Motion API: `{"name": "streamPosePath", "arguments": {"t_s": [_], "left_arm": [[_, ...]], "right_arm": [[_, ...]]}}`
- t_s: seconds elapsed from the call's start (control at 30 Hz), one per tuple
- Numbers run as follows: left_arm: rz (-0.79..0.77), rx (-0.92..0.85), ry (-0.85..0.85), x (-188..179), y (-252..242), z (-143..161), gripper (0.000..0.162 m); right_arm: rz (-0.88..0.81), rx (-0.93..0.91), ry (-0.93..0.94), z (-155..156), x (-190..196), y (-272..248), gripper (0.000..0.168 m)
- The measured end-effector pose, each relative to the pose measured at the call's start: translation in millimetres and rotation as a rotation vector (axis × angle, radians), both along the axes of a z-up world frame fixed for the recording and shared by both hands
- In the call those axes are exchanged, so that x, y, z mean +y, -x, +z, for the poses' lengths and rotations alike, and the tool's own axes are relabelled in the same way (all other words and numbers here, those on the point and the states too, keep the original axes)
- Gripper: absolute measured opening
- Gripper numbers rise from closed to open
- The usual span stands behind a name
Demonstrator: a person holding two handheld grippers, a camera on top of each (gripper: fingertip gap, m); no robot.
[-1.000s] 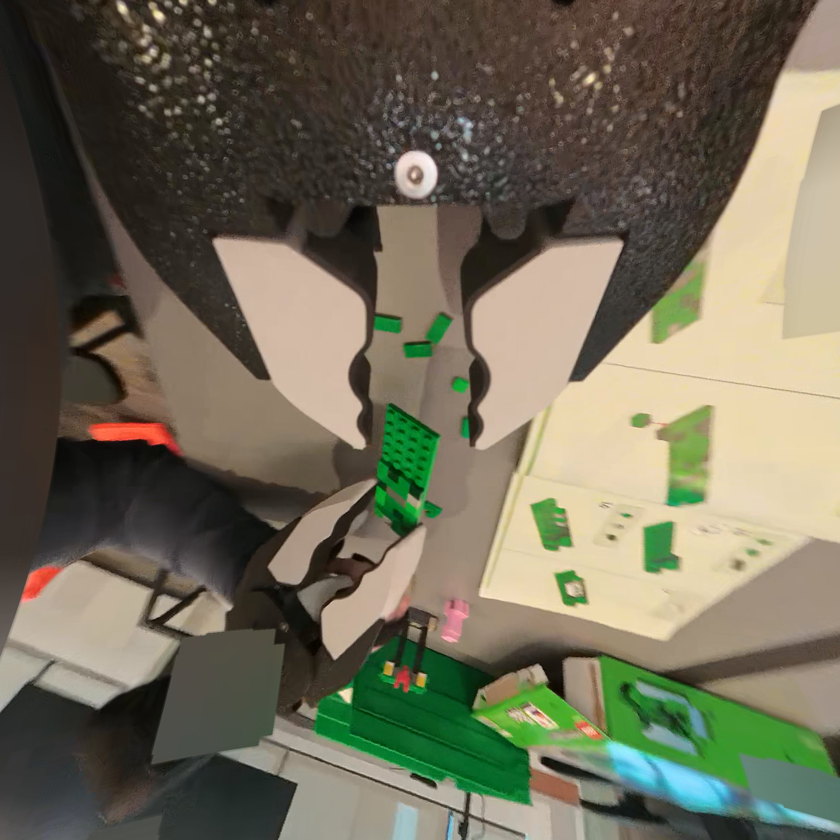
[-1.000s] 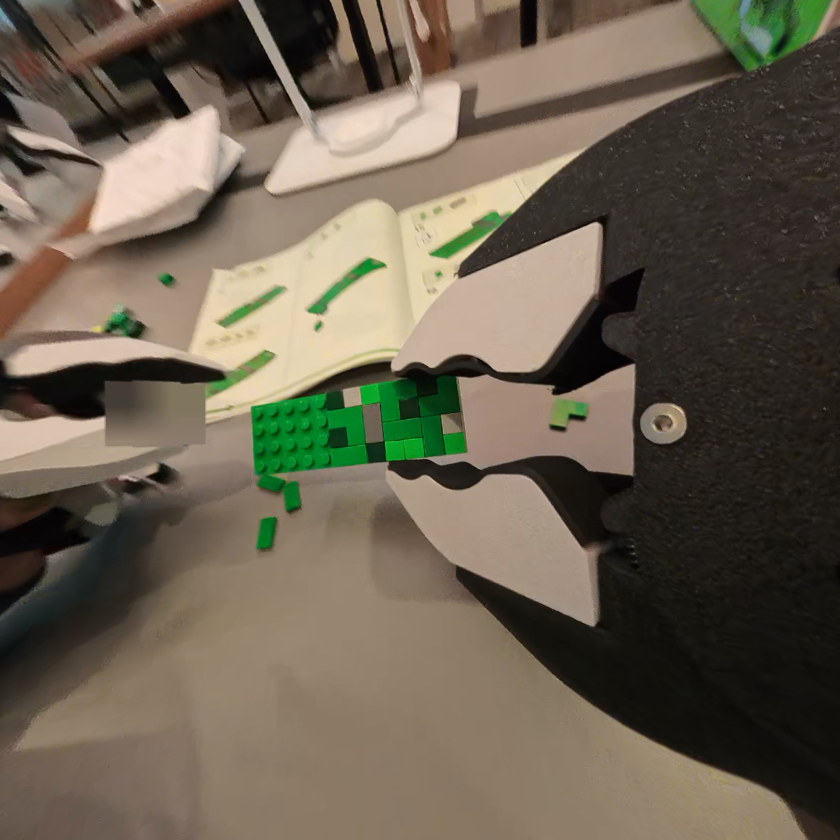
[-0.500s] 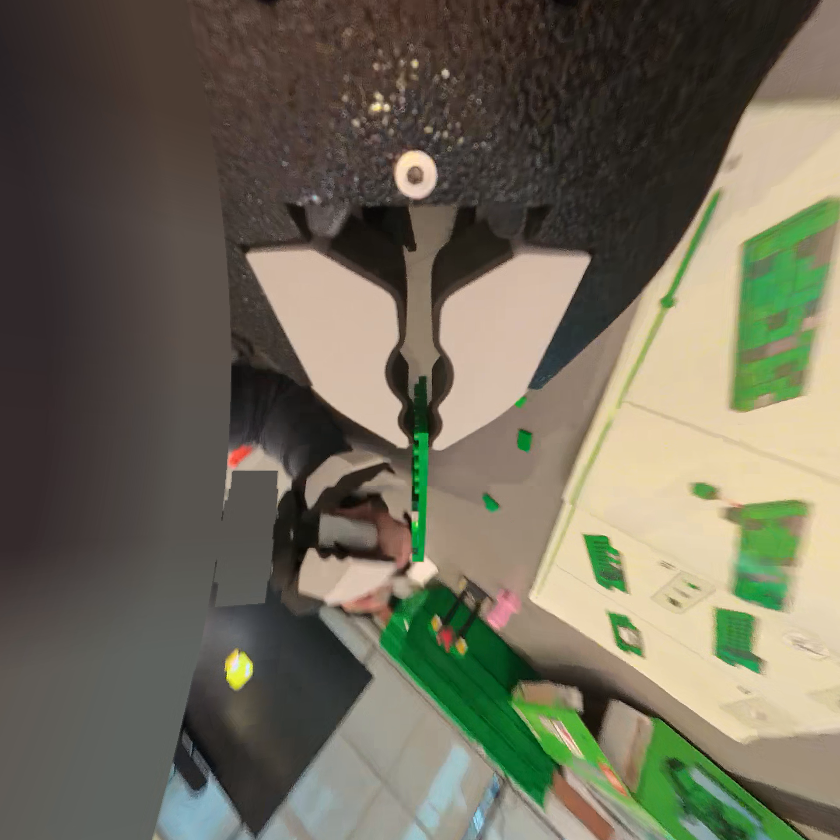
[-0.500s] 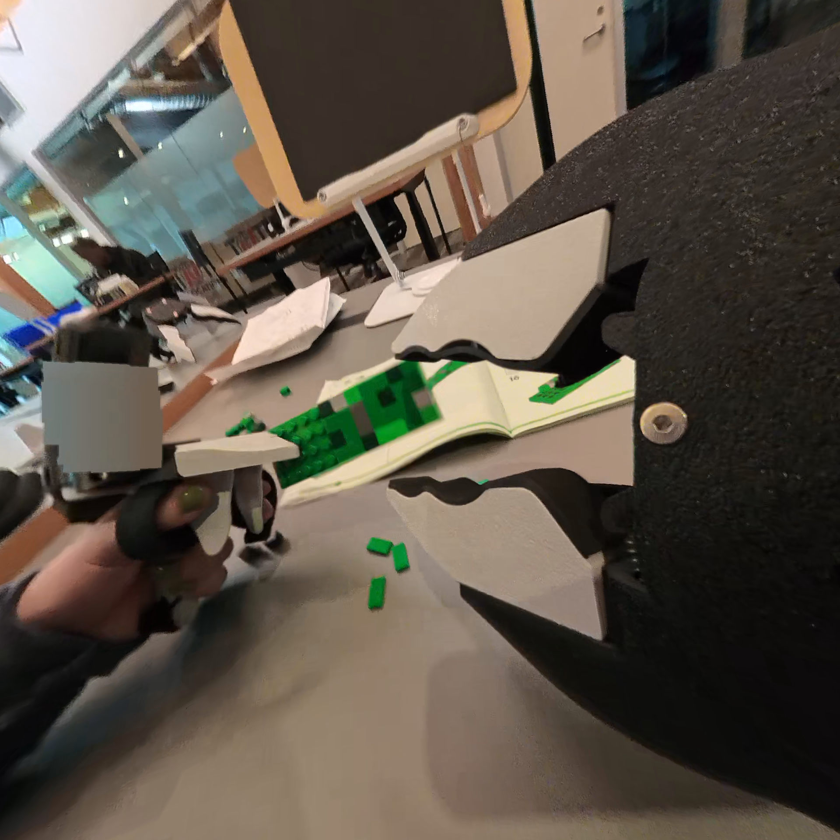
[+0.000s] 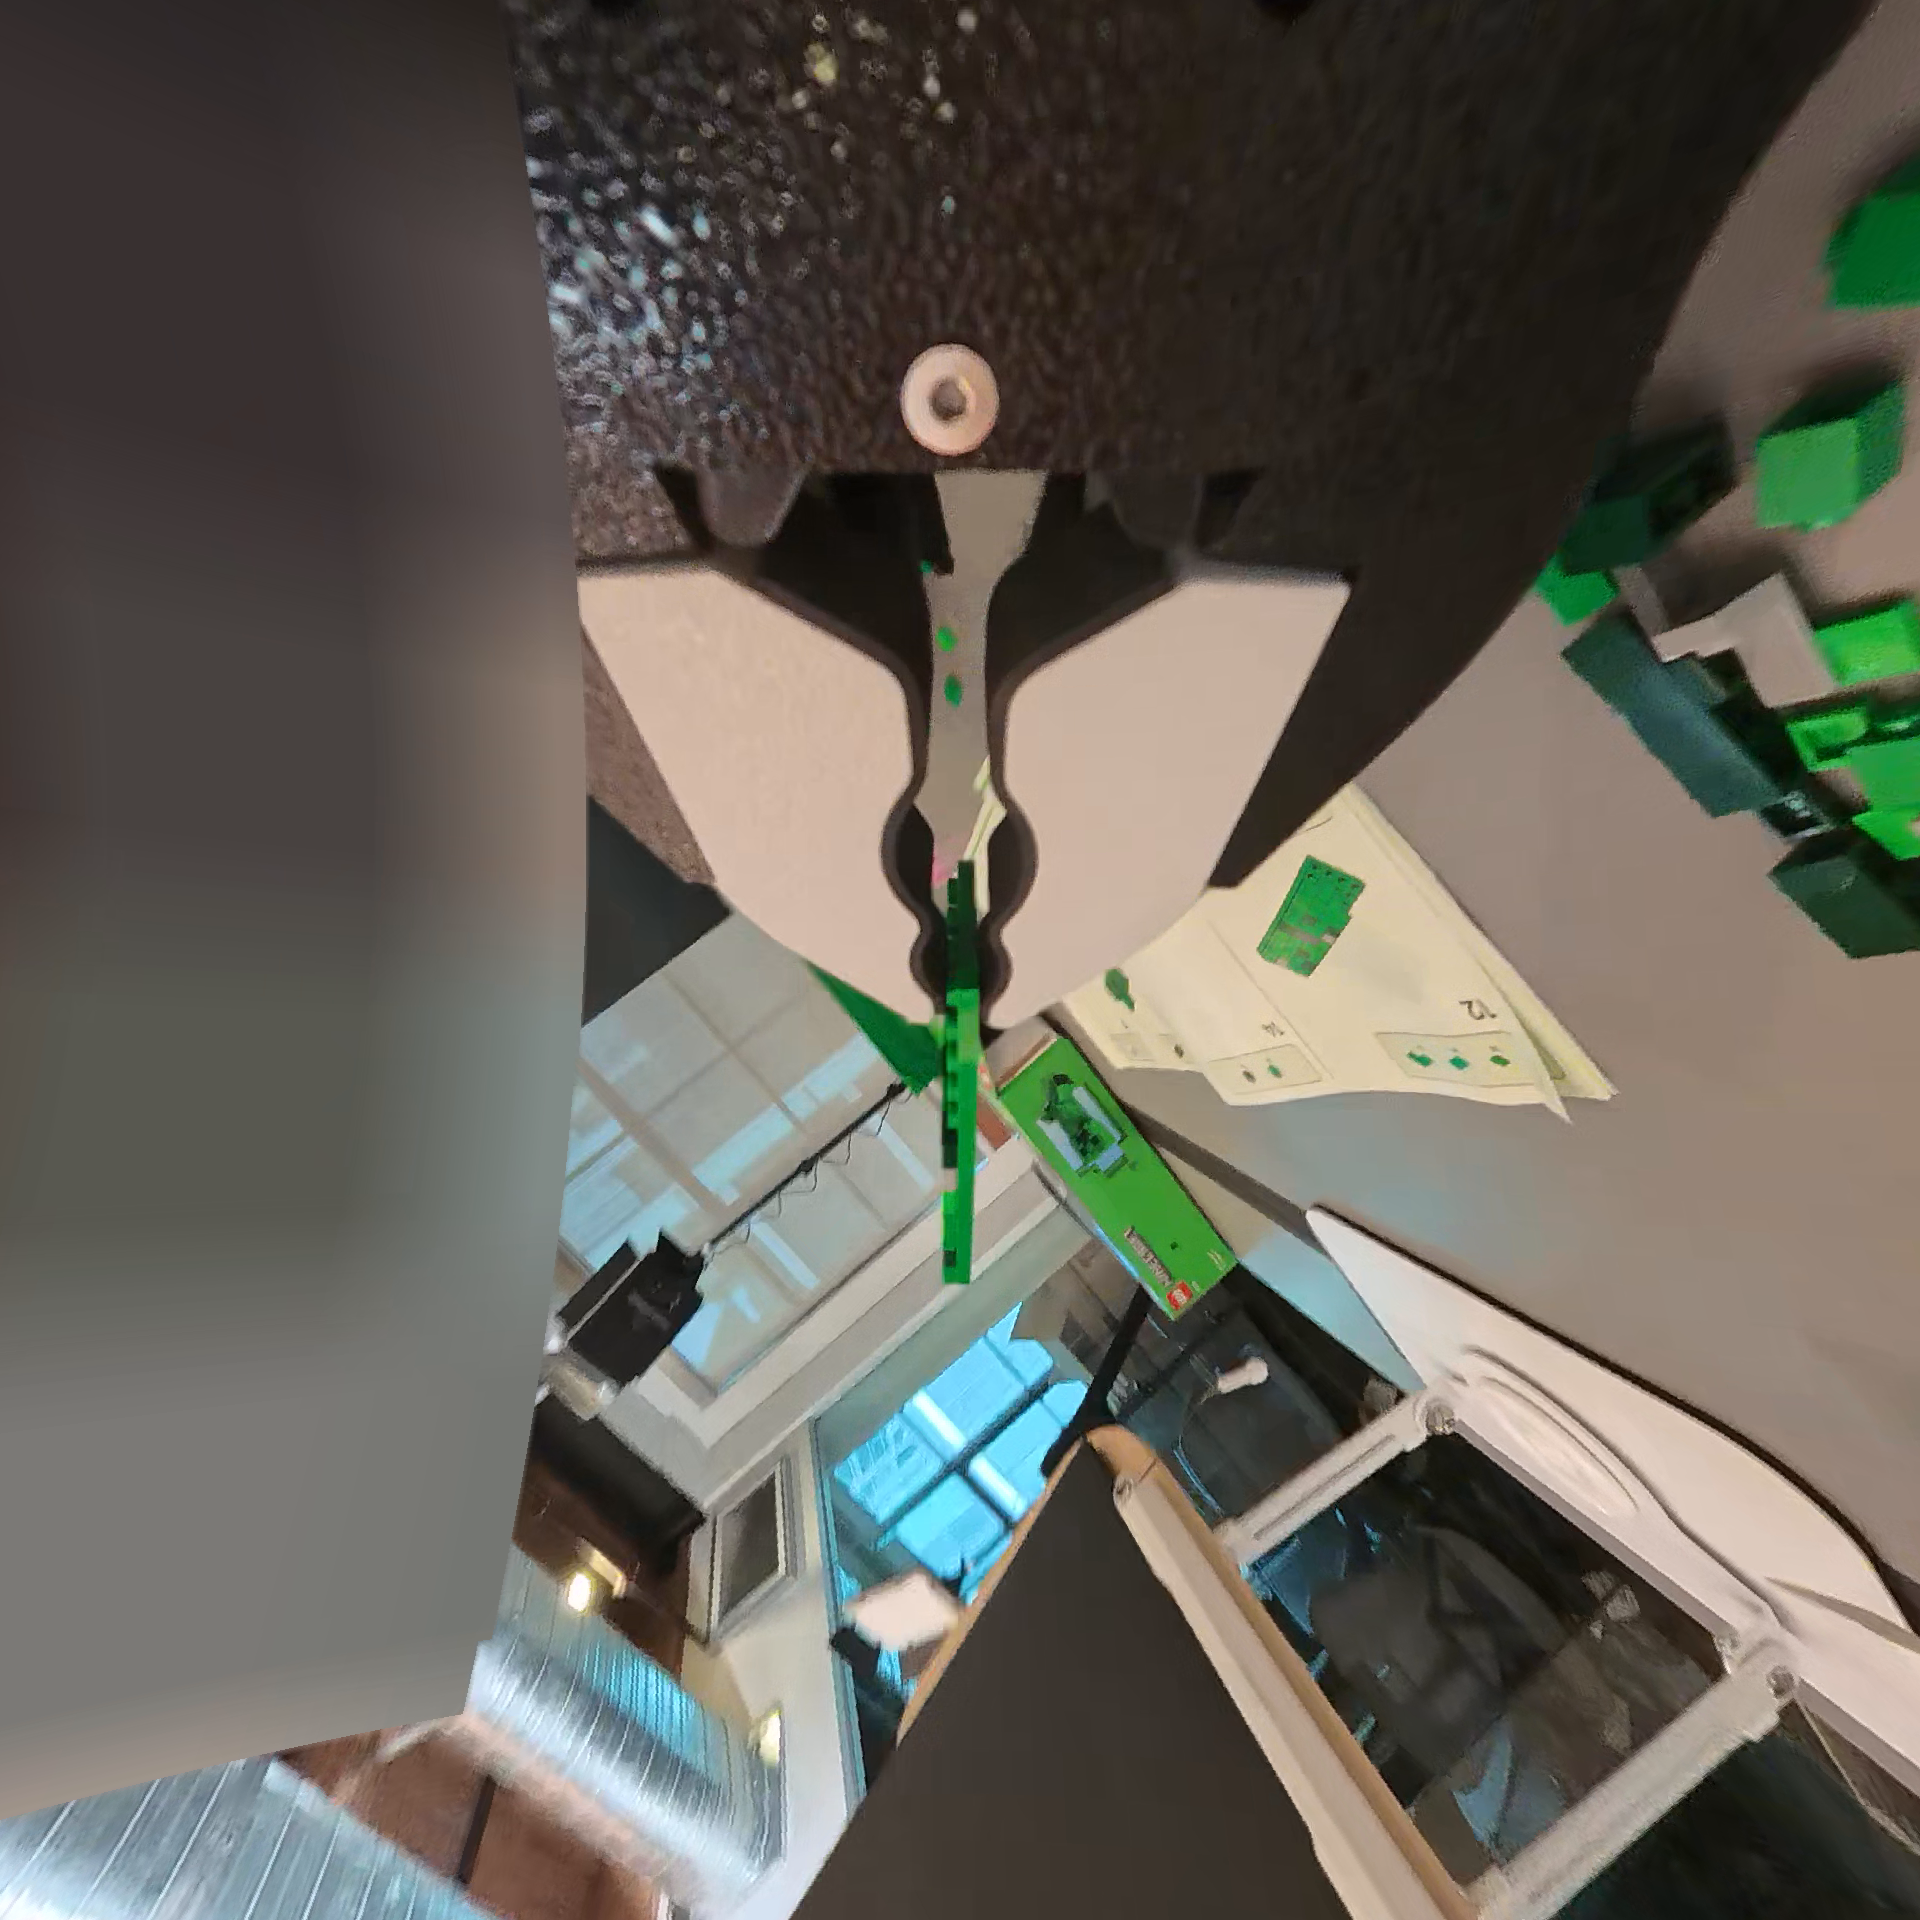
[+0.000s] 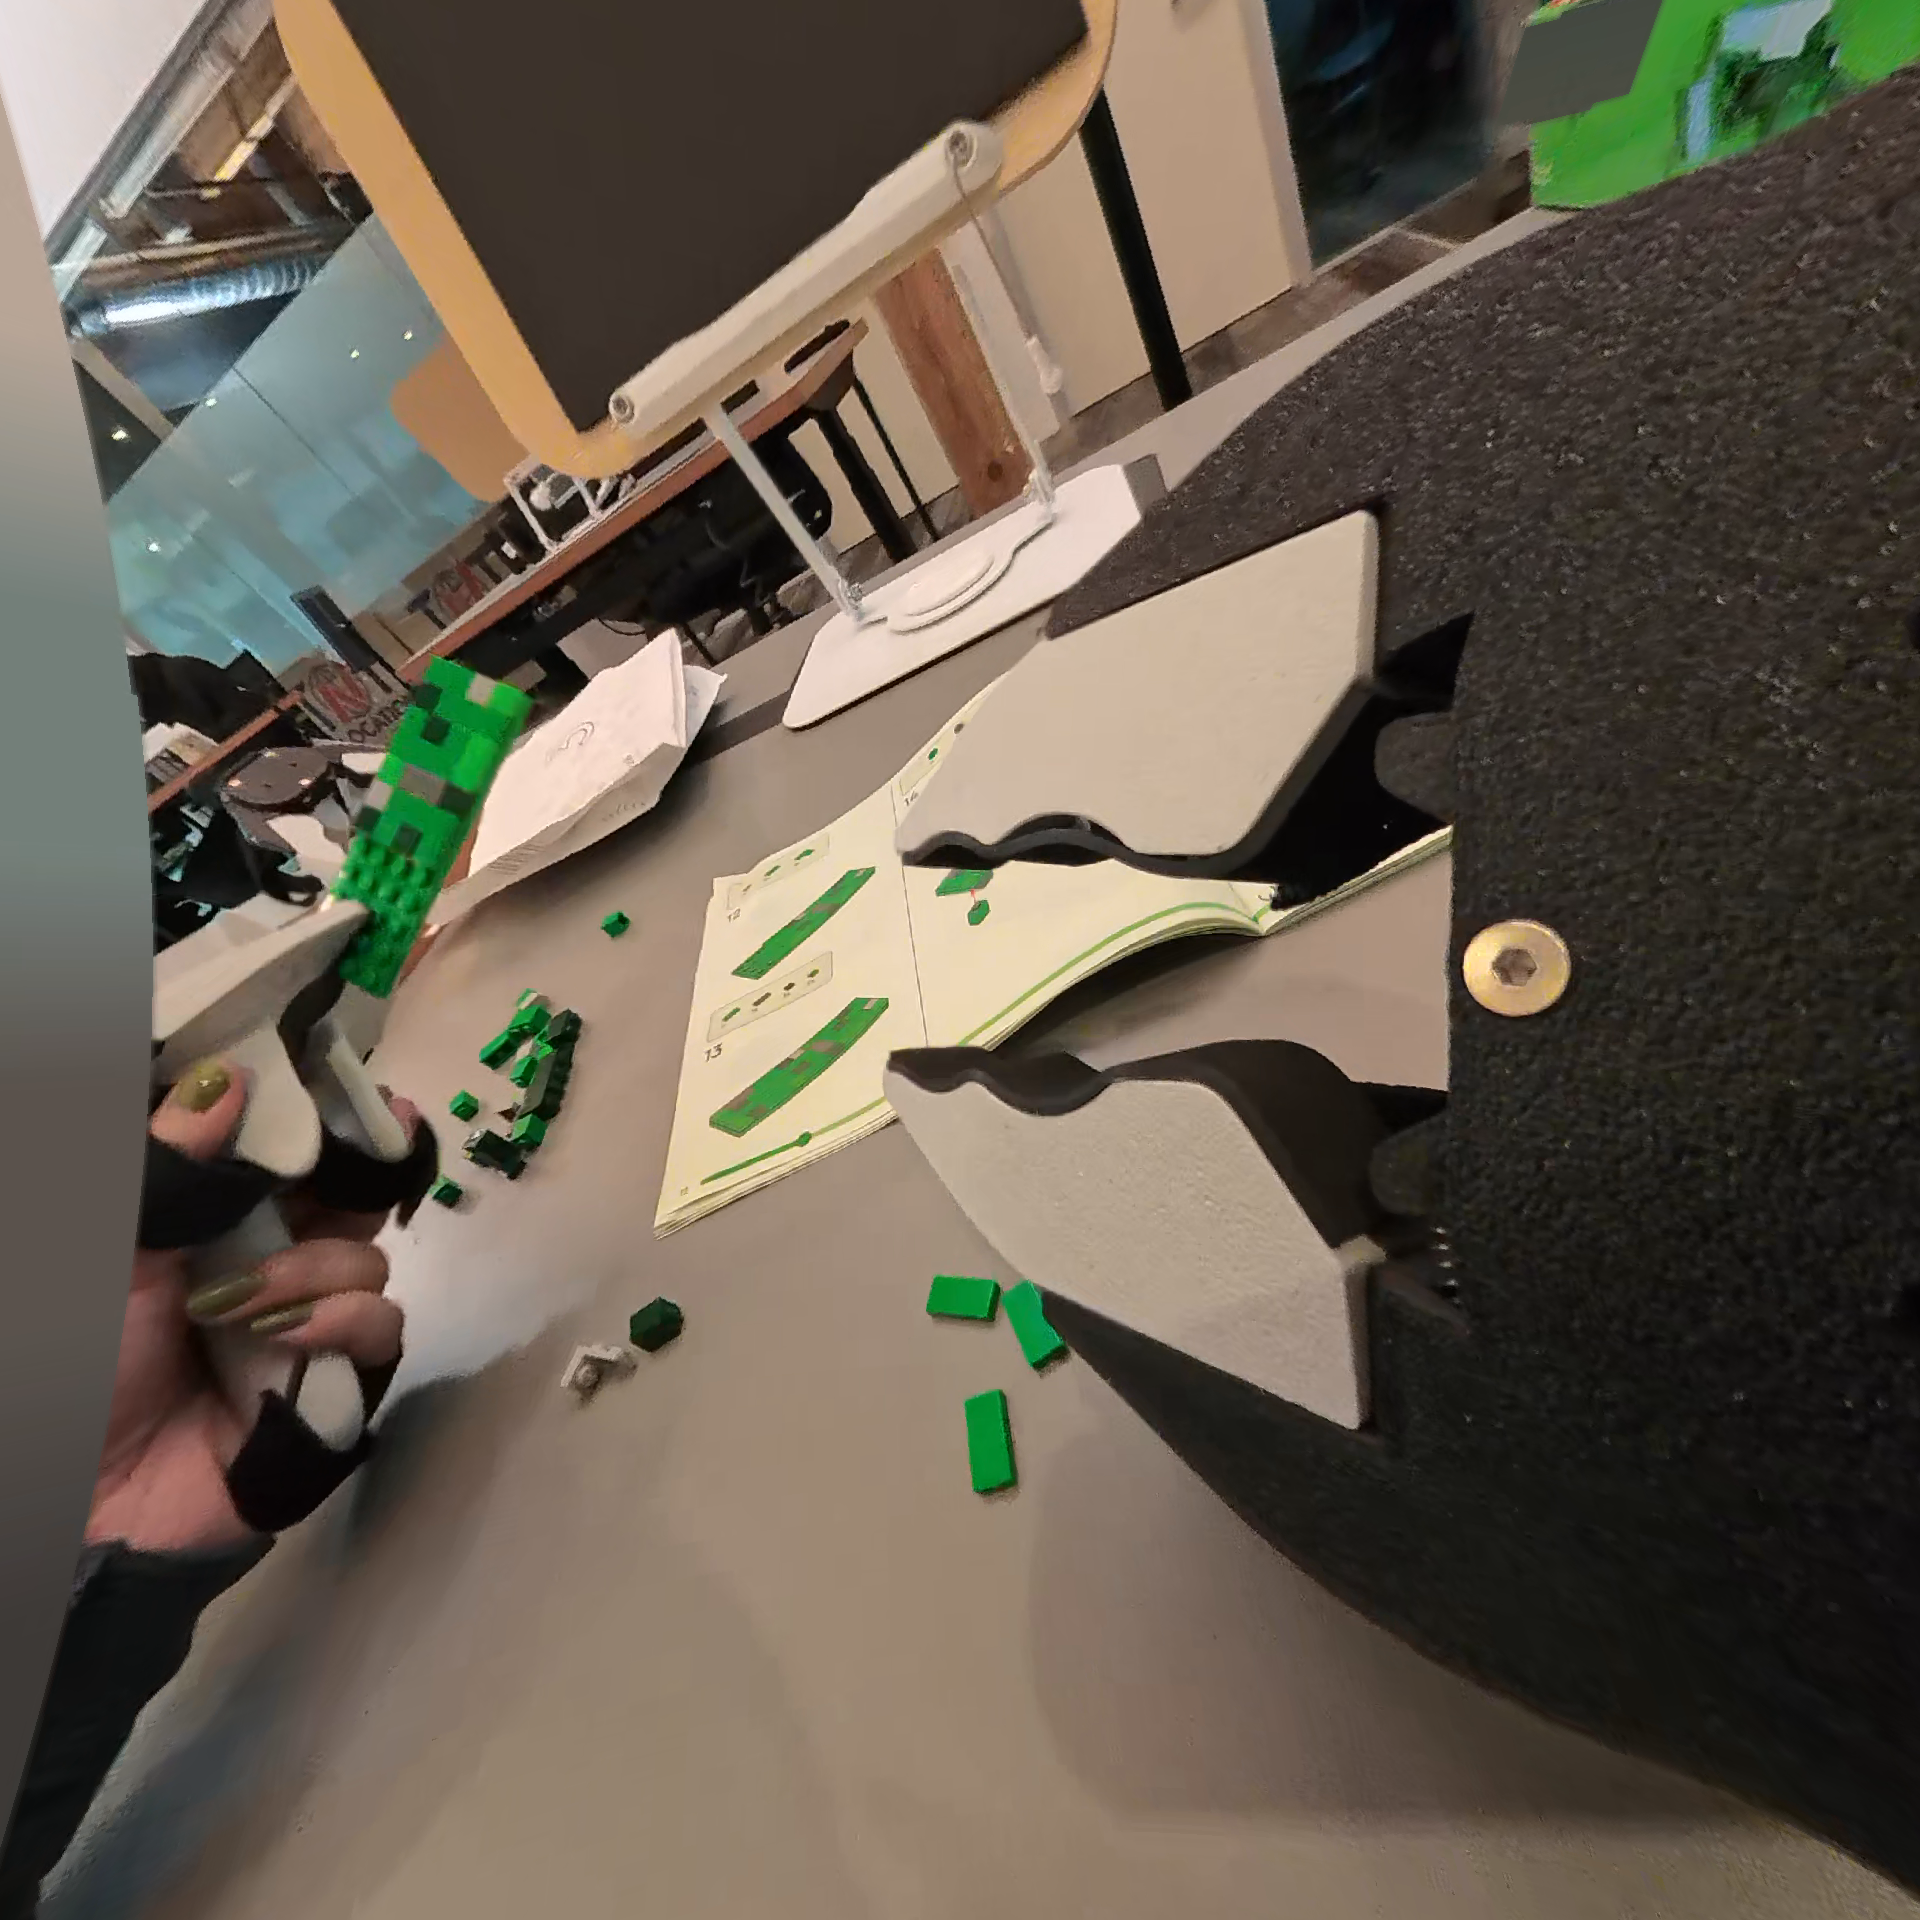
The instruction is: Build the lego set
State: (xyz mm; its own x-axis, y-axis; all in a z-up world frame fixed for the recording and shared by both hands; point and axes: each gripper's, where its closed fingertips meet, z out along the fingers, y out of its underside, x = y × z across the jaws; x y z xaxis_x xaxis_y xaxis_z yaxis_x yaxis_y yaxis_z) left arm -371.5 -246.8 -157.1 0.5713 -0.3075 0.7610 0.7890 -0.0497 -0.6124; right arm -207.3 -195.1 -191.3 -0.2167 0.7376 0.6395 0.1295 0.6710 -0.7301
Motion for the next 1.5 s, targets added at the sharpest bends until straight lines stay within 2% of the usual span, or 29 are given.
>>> {"name": "streamPosePath", "arguments": {"t_s": [0.2, 0.5, 0.8, 1.33, 1.5], "left_arm": [[0.011, 0.288, 0.049, -14.5, 12.4, -6.2, 0.004], [0.041, 0.468, 0.006, -17.8, 6.4, -4.4, 0.004], [0.111, 0.335, 0.008, -19.9, 27.6, -4.5, 0.004], [0.153, 0.278, -0.001, -21.8, 37.2, -3.6, 0.004], [0.142, 0.262, 0.004, -21.1, 37.4, -4.7, 0.004]], "right_arm": [[-0.112, 0.053, -0.021, 0.8, 20.3, 3.2, 0.028], [-0.161, 0.064, -0.014, -10.3, 36.8, 7.9, 0.027], [-0.169, 0.057, -0.012, -12.3, 39.1, 8.4, 0.023], [-0.178, 0.065, -0.041, -12.4, 40.2, 8.8, 0.018], [-0.264, 0.110, -0.044, -5.2, 55.7, 6.6, 0.016]]}}
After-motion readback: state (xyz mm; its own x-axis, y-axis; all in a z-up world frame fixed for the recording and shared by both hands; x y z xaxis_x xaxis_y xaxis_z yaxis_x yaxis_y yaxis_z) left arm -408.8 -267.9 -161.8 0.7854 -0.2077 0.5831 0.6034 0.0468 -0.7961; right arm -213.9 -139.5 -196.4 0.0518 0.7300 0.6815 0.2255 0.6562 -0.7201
